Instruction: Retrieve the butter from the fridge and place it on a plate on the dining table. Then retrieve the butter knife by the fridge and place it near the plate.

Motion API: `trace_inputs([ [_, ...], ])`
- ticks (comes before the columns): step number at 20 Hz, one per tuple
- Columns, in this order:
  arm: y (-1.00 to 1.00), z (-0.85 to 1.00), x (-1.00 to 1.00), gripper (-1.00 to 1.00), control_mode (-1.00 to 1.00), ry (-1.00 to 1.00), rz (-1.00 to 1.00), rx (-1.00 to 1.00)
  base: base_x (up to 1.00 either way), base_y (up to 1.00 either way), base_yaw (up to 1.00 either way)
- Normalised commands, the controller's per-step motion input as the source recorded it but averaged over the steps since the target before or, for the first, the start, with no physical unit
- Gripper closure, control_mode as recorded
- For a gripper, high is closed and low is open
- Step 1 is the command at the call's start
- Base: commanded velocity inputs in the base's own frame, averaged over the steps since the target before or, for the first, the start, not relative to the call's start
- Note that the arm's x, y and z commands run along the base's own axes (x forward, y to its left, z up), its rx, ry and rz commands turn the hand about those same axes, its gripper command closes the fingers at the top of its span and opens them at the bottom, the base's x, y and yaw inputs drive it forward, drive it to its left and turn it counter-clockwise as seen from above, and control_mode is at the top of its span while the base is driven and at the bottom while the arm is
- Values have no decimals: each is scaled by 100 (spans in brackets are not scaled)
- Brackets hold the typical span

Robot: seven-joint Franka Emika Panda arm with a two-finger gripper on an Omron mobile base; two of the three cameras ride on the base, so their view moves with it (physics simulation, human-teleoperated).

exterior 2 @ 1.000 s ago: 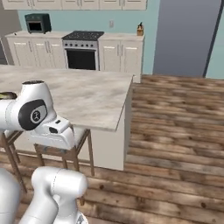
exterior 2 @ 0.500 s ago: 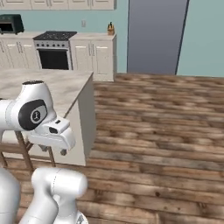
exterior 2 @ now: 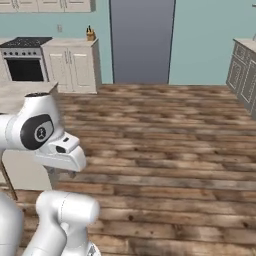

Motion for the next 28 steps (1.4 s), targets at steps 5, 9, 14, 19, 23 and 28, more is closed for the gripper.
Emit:
trace_inputs([
  [5, 0, 0, 0, -100, 100, 0, 0, 0, 98, -89, -16],
  [9, 0, 0, 0, -100, 100, 0, 0, 0, 100, -66, 0],
  [14, 0, 0, 0, -100, 100, 0, 0, 0, 100, -32, 8],
  [19, 0, 0, 0, -100, 100, 0, 0, 0, 100, -3, 11],
  [23, 0, 0, 0, -100, 100, 0, 0, 0, 100, 1, 9],
  [28, 0, 0, 0, -100, 100, 0, 0, 0, 100, 8, 21],
])
